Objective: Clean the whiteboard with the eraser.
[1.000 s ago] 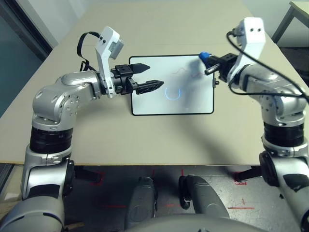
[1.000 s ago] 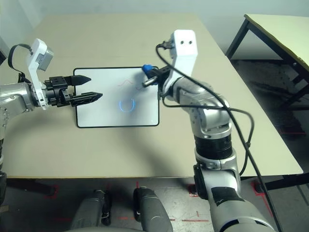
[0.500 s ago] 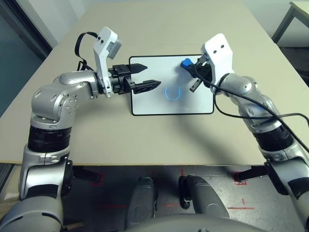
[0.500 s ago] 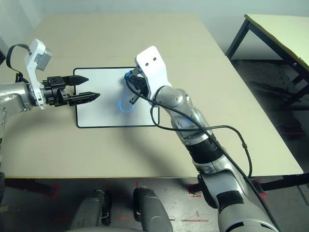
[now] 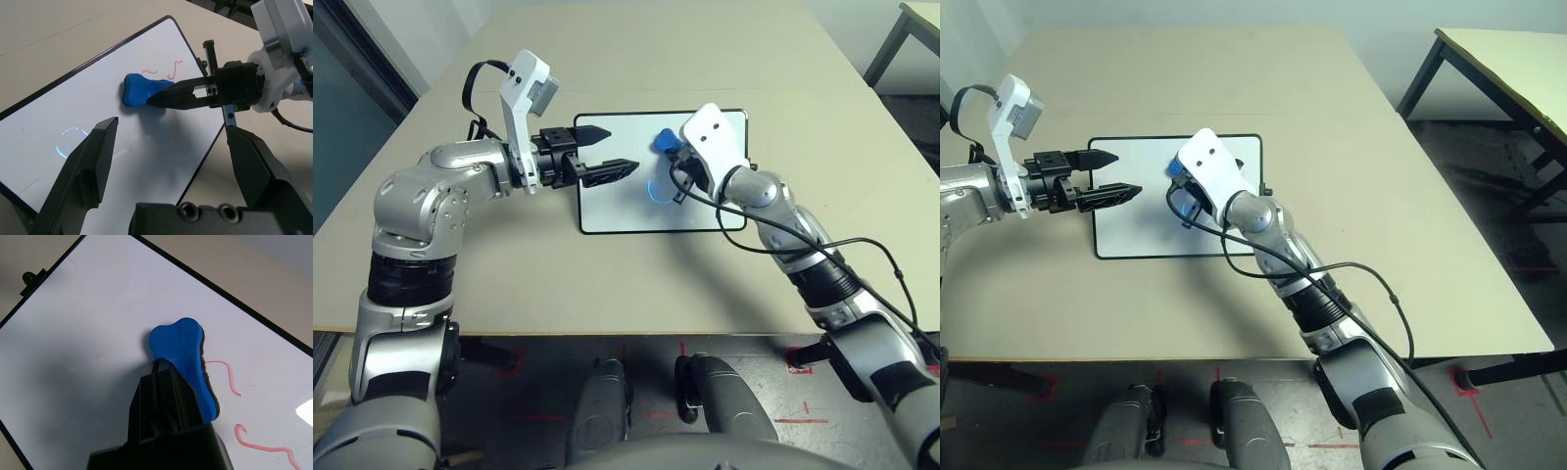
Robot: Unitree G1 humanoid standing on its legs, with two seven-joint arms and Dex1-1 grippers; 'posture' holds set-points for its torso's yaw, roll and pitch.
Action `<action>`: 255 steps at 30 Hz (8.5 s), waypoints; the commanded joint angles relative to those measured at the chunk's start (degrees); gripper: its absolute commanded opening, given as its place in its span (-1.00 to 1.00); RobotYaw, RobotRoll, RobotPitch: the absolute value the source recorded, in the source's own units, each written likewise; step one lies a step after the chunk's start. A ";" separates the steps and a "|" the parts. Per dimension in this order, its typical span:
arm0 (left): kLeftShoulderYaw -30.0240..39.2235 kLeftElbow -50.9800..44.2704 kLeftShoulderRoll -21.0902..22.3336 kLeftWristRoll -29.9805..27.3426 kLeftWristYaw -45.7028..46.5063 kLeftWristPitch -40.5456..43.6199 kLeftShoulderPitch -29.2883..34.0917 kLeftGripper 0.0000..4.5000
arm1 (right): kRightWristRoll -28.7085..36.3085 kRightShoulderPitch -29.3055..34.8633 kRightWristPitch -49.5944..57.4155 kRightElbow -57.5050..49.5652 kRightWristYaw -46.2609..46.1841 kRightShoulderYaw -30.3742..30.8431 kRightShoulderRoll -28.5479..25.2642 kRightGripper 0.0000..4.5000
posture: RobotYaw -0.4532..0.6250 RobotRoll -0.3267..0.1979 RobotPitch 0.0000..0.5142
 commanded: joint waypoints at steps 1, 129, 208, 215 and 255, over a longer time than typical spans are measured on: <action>-0.90 0.16 0.33 0.41 -0.10 0.39 -0.47 1.00 | -1.32 0.76 0.33 2.67 0.21 0.03 0.57 -0.97 | -0.07 0.25 -0.48; -3.34 3.30 -1.84 2.64 0.03 -3.26 0.04 1.00 | 10.12 0.90 52.31 -26.56 -13.85 -11.03 5.27 0.99 | -0.15 0.25 -0.46; -3.21 3.39 -0.94 2.29 -0.81 -2.26 0.23 1.00 | 2.96 -0.87 40.65 -14.22 -12.94 -9.63 -0.45 -0.99 | -0.13 0.25 -0.41; -2.88 2.73 -0.81 1.96 -0.41 -1.78 0.71 1.00 | 3.58 -0.88 42.54 -16.39 -12.27 -5.35 4.36 -1.00 | -0.12 0.25 -0.39; -2.88 1.98 -1.31 1.55 0.06 -1.15 0.97 1.00 | 2.85 -0.82 40.73 -12.33 -10.50 -5.40 4.51 -1.00 | -0.10 0.25 -0.39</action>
